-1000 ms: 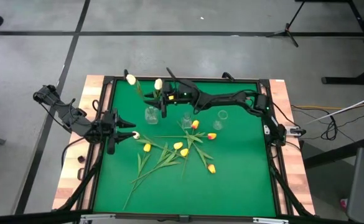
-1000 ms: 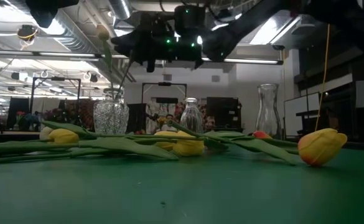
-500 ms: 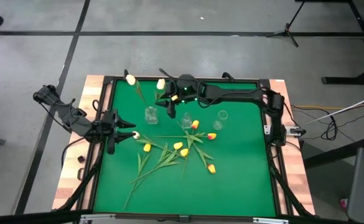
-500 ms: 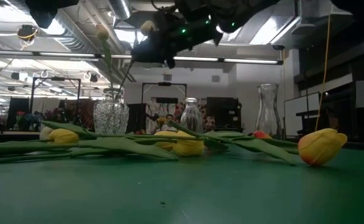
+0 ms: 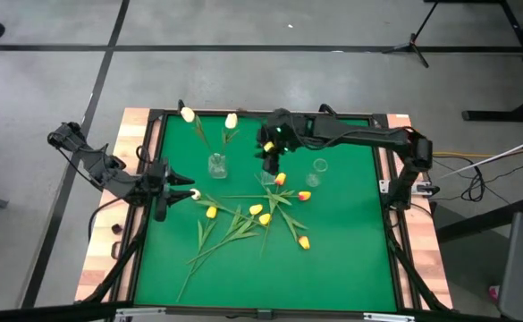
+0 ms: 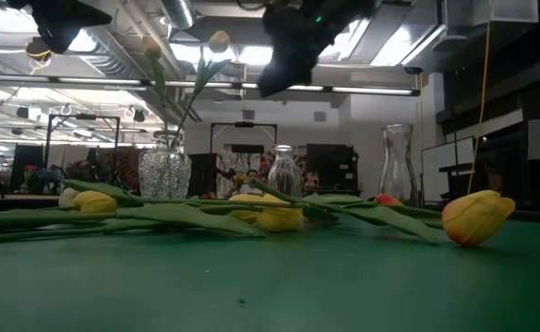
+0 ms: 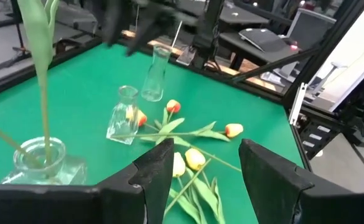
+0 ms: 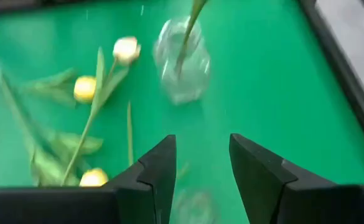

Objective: Sort flowers into vase by color
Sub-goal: Put the white flower into the left transparent vase

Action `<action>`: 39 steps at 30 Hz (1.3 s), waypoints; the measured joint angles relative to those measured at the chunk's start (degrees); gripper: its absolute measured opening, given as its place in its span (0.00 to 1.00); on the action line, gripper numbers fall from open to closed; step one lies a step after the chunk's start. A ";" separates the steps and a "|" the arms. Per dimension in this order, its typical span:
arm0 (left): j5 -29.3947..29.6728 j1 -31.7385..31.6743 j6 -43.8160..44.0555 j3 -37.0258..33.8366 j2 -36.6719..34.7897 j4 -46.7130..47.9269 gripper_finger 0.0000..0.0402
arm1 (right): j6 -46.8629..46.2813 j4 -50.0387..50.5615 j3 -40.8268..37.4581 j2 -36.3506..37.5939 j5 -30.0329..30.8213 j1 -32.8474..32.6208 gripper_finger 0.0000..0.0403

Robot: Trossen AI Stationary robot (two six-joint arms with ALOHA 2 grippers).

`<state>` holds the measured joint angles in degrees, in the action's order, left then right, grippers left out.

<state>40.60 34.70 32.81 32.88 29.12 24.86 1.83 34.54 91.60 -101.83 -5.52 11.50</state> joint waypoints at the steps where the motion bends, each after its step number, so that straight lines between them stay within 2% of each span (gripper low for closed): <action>1: 0.00 0.02 0.09 0.00 0.00 0.24 0.45 | -0.04 2.04 0.00 0.72 1.61 -1.16 0.37; 4: 0.00 0.02 0.09 0.00 0.10 0.21 0.45 | -1.39 5.74 -0.47 1.49 7.00 -4.97 0.37; 7: 0.00 0.02 0.09 0.00 0.36 0.20 0.45 | -1.84 3.97 -2.49 1.35 9.86 -8.95 0.37; 12: 0.00 0.02 0.07 0.00 0.87 0.23 0.45 | -2.10 -10.96 -9.80 0.55 14.14 -13.87 0.37; 14: -0.01 0.02 0.11 0.00 0.88 0.23 0.45 | -4.31 -20.69 -12.89 0.10 17.16 -14.48 0.37; 17: -0.20 0.02 0.61 0.00 1.14 0.22 0.45 | -7.44 -29.20 -16.68 -0.94 20.62 -14.55 0.37; 19: -0.24 0.02 1.05 0.00 1.29 0.27 0.45 | -8.30 -33.24 -18.14 -2.53 20.43 -14.53 0.37; 28: -1.03 0.00 1.21 0.00 3.08 0.49 0.45 | -11.95 -39.26 -18.53 -11.69 18.57 -14.92 0.37; 37: -0.91 -0.02 1.18 0.00 3.59 0.51 0.45 | -10.11 -48.08 -18.10 -15.52 20.63 -14.90 0.37; 39: -0.66 -0.02 1.18 0.00 3.56 0.49 0.45 | -10.81 -48.84 -18.13 -16.29 19.53 -15.40 0.37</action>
<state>39.94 34.68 34.00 32.88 32.69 25.34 -8.97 -14.30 73.47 -118.12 14.01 -3.89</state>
